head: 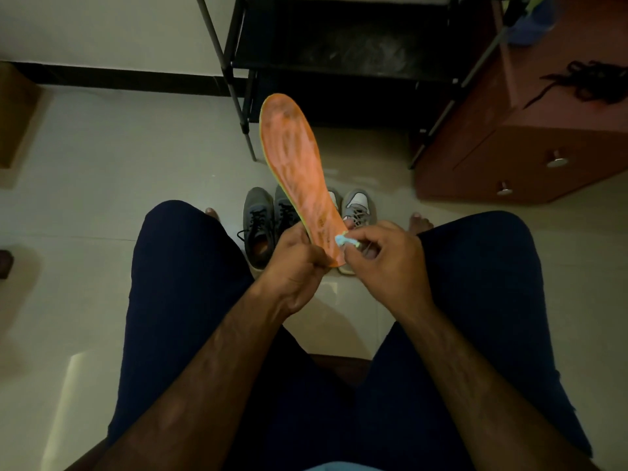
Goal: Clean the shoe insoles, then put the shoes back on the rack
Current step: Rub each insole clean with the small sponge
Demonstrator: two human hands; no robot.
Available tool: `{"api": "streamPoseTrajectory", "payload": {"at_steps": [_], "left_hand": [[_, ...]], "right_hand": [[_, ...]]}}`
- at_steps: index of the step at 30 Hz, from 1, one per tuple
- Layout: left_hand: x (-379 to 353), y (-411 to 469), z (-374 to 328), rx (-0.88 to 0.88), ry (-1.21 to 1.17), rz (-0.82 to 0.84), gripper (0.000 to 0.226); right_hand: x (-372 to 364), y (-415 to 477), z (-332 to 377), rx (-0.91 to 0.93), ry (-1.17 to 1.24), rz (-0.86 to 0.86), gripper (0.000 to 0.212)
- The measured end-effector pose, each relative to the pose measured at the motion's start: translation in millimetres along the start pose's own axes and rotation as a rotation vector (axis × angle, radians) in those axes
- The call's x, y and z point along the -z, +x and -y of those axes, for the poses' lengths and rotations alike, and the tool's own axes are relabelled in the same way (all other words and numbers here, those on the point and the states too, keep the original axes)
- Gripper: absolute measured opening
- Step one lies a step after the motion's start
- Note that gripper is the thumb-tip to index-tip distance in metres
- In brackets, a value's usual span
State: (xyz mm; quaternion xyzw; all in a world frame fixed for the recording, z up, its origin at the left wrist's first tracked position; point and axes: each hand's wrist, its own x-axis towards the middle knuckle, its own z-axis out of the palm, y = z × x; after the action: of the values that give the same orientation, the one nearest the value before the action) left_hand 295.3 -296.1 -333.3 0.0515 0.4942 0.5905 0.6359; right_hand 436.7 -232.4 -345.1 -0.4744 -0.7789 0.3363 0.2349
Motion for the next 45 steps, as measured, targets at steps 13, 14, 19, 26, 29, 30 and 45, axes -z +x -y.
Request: {"api": "streamPoseTrajectory", "payload": {"at_steps": [13,14,19,26,29,30,45], "left_hand": [[-4,-4,4,0.015,0.036,0.006,0.065],[-3,-4,4,0.009,0.037,-0.002,0.065],[1,-2,4,0.002,0.034,-0.018,0.067],[2,-3,7,-0.021,0.065,-0.034,0.064],[1,-3,5,-0.010,0.058,-0.028,0.064],[-1,-3,4,-0.008,0.052,-0.023,0.065],[1,-5,8,-0.036,0.056,-0.051,0.072]], "right_hand": [[1,20,1,-0.029,-0.022,-0.032,0.020],[0,20,0,-0.031,-0.021,-0.023,0.020],[-2,-6,-1,-0.030,-0.015,0.050,0.019],[-5,5,-2,-0.029,-0.012,0.033,0.021],[-4,-1,-1,-0.021,-0.052,0.065,0.019],[-3,7,-1,-0.032,-0.052,0.037,0.019],[-3,1,3,-0.014,-0.085,0.044,0.018]]}}
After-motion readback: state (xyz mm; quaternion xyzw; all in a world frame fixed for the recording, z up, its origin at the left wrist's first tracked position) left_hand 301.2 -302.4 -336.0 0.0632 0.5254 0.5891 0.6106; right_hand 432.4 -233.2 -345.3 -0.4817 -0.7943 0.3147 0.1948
